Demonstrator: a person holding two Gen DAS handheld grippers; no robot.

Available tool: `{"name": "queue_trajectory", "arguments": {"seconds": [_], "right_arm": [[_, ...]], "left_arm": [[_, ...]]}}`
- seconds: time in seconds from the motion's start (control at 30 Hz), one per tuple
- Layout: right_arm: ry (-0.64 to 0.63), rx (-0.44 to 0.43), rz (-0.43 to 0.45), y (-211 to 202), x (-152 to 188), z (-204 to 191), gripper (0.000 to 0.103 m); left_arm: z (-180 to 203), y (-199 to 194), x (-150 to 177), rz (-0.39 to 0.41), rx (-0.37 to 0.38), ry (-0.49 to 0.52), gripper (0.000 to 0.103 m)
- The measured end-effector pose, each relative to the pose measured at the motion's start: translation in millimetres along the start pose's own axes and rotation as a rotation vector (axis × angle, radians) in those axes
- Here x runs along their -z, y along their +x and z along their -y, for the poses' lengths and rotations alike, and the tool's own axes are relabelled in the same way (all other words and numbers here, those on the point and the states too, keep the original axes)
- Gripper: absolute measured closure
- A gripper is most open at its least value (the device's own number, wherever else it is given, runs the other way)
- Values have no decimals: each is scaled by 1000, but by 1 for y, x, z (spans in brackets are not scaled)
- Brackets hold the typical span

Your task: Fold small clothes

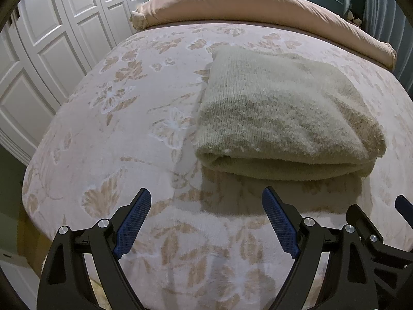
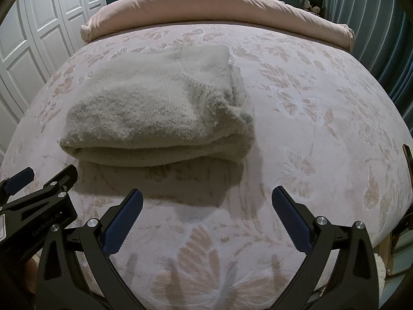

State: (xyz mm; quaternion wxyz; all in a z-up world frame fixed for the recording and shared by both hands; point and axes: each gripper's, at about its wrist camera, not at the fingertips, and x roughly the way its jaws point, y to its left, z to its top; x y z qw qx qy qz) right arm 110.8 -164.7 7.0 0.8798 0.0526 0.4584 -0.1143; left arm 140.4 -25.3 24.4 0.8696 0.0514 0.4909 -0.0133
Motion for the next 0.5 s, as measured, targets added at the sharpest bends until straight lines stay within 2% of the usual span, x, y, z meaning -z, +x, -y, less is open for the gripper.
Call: {"name": "queue_trajectory", "arguments": {"seconds": [0.5], "right_arm": [[5,-1,4,-3,0,-2,5]], "left_arm": [[0,-1,-4,-2,2,8,22]]}}
